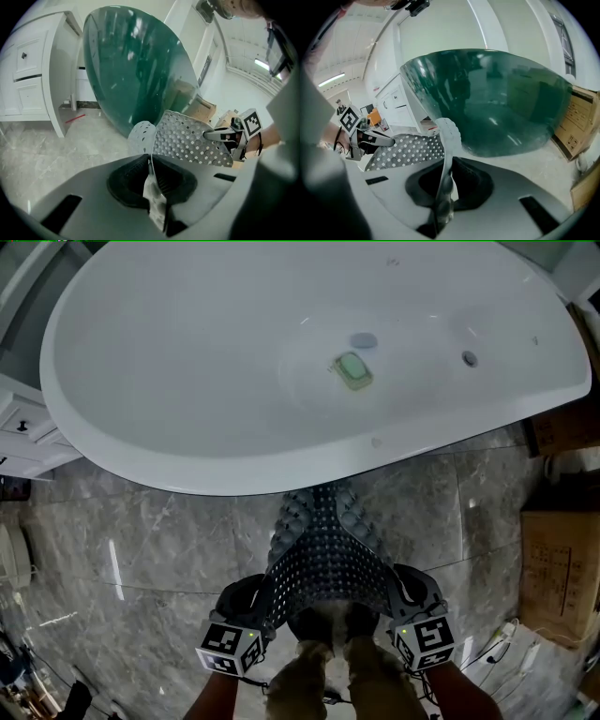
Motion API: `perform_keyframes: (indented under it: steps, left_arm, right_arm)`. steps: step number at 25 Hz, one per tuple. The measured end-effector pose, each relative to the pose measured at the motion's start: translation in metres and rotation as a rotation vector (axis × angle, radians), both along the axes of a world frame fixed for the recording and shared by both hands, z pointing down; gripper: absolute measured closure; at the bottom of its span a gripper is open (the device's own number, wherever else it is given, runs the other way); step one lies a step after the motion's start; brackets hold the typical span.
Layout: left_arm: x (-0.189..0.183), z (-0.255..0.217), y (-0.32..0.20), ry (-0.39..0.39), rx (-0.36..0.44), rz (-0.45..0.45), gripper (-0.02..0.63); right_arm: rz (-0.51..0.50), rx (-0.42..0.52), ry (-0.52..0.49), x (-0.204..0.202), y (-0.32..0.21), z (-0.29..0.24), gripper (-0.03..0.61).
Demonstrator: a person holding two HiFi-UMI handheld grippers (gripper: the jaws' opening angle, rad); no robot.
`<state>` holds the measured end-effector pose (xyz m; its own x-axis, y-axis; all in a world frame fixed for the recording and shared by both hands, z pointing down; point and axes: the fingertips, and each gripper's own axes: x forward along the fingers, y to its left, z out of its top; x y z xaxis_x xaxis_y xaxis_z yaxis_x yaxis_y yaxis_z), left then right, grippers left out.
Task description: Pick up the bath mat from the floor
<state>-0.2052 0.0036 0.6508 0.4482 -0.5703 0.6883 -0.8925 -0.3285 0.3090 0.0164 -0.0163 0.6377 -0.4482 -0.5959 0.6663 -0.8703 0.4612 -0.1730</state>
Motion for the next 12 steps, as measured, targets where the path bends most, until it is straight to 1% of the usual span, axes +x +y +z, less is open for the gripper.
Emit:
perform_keyframes:
  steps: [5, 12]
  left_arm:
    - [0.000, -0.026, 0.005, 0.000, 0.003, 0.007, 0.574]
    - [-0.002, -0.076, 0.015, -0.001, 0.005, 0.008, 0.574]
  right_arm:
    - [0.008, -0.002, -0.006, 0.001, 0.002, -0.028, 0.549]
    - [0.013, 0.013, -0.013, 0.002, 0.007, -0.082, 0.549]
